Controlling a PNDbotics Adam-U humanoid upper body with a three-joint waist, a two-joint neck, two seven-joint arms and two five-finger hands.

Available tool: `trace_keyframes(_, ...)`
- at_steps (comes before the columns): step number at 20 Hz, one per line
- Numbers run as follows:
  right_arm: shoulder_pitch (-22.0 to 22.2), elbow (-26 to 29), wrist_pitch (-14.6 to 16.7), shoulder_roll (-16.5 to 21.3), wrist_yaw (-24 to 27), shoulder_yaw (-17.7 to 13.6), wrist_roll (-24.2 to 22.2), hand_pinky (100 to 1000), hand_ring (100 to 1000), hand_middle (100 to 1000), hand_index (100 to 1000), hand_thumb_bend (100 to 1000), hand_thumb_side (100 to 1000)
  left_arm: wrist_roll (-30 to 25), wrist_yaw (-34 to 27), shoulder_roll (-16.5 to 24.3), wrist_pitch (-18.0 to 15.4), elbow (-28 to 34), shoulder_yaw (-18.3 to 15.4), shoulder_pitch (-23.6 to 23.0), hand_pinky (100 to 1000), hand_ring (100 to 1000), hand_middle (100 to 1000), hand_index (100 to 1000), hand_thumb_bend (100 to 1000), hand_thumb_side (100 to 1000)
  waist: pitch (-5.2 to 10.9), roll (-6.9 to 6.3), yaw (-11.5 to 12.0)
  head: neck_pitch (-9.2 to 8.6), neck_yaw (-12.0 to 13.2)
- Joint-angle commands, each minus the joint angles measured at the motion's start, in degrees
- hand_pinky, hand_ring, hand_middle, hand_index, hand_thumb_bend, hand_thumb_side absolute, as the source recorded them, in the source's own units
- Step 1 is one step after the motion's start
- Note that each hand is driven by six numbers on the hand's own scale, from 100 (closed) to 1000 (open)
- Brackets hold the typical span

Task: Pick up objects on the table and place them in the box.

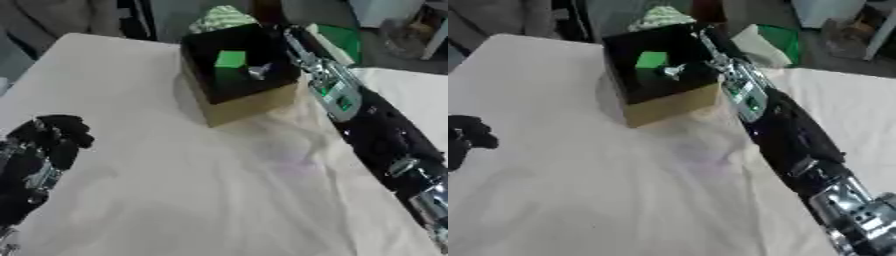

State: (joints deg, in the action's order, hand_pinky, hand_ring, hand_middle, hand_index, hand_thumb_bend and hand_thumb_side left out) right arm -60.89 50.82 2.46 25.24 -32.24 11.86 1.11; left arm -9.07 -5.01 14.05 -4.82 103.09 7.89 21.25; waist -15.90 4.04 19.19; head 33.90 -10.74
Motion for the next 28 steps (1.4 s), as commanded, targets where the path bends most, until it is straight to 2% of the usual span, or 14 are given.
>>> trace_keyframes(1, -1.0, 1.8, -0.1, 1.1, -0.1, -0.2, 0.5, 742, 768, 905, 938, 711, 521, 0.0, -0.4, 0.1, 0.0, 1.0, 0.0, 0.6, 669, 627, 602, 726, 461, 517, 1.39, -0.39, -0.1, -0.66, 0.1)
trace_keyframes(3, -0.7, 2.4, -0.3, 1.2, 0.3, -0.2, 0.9, 740, 764, 902, 932, 706, 518, 0.1, -0.4, 0.1, 0.0, 1.0, -0.2, 0.6, 669, 627, 602, 725, 463, 516, 1.47, -0.42, -0.3, -0.65, 0.2)
trace_keyframes(6, -0.1, 3.7, -0.4, 1.6, 1.6, 0.0, 2.3, 712, 730, 830, 902, 654, 507, 0.3, -0.3, 0.1, 0.1, 0.8, -0.3, 0.4, 669, 627, 602, 724, 463, 518, 1.56, -0.60, -1.0, -0.49, 0.5)
trace_keyframes(10, 1.7, 8.7, -0.4, 2.7, 5.0, 0.7, 3.2, 674, 685, 768, 870, 561, 423, 1.0, 0.0, 0.0, 0.1, 0.4, -1.2, -0.5, 669, 627, 601, 722, 464, 518, 2.20, -1.35, -3.7, 0.15, 1.9)
trace_keyframes(13, 3.9, 16.9, -2.5, 4.7, 12.5, 2.1, 2.7, 658, 670, 747, 859, 512, 367, 2.2, 0.4, 0.2, 0.0, -0.1, -2.3, -1.5, 669, 628, 601, 720, 466, 515, 2.90, -2.08, -6.6, 1.10, 3.6)
trace_keyframes(15, 5.8, 23.7, -4.5, 6.4, 18.1, 2.9, 2.4, 652, 665, 740, 854, 485, 348, 3.0, 0.7, 0.3, -0.2, -0.4, -3.1, -2.0, 669, 628, 601, 720, 466, 515, 3.29, -2.36, -8.3, 1.64, 4.6)
trace_keyframes(18, 9.0, 32.9, -7.1, 8.5, 23.9, 3.1, 2.4, 646, 660, 733, 849, 437, 335, 4.2, 1.1, 0.5, -0.2, -1.0, -4.0, -2.6, 671, 628, 601, 719, 466, 517, 3.49, -2.64, -10.6, 2.17, 5.9)
trace_keyframes(21, 13.4, 41.4, -9.0, 10.0, 28.3, 1.8, 3.3, 587, 641, 718, 844, 410, 331, 5.0, 1.4, 0.5, -0.3, -1.4, -4.8, -2.9, 672, 626, 600, 717, 469, 519, 3.61, -2.89, -12.5, 2.56, 6.9)
trace_keyframes(23, 16.6, 45.7, -9.9, 10.5, 30.7, 0.4, 4.3, 578, 636, 710, 842, 398, 340, 5.4, 1.6, 0.5, -0.3, -1.7, -5.2, -3.2, 668, 625, 600, 714, 470, 525, 3.61, -3.03, -13.5, 2.80, 7.4)
trace_keyframes(24, 18.1, 47.4, -10.2, 10.6, 31.6, -0.3, 4.9, 576, 634, 705, 841, 338, 359, 5.6, 1.7, 0.4, -0.3, -1.8, -5.3, -3.4, 668, 624, 599, 714, 467, 516, 3.61, -3.10, -13.9, 2.95, 7.6)
trace_keyframes(25, 19.8, 48.9, -10.5, 10.5, 32.4, -1.2, 5.7, 574, 632, 701, 839, 386, 355, 5.7, 1.9, 0.3, -0.3, -2.0, -5.5, -3.6, 667, 624, 599, 714, 470, 528, 3.62, -3.20, -14.5, 3.15, 7.8)
trace_keyframes(28, 24.3, 52.4, -10.7, 10.4, 34.1, -3.1, 7.9, 568, 627, 694, 836, 374, 371, 6.0, 2.1, 0.3, -0.3, -2.1, -5.7, -4.2, 667, 624, 599, 714, 470, 532, 3.58, -3.61, -16.0, 3.83, 8.2)
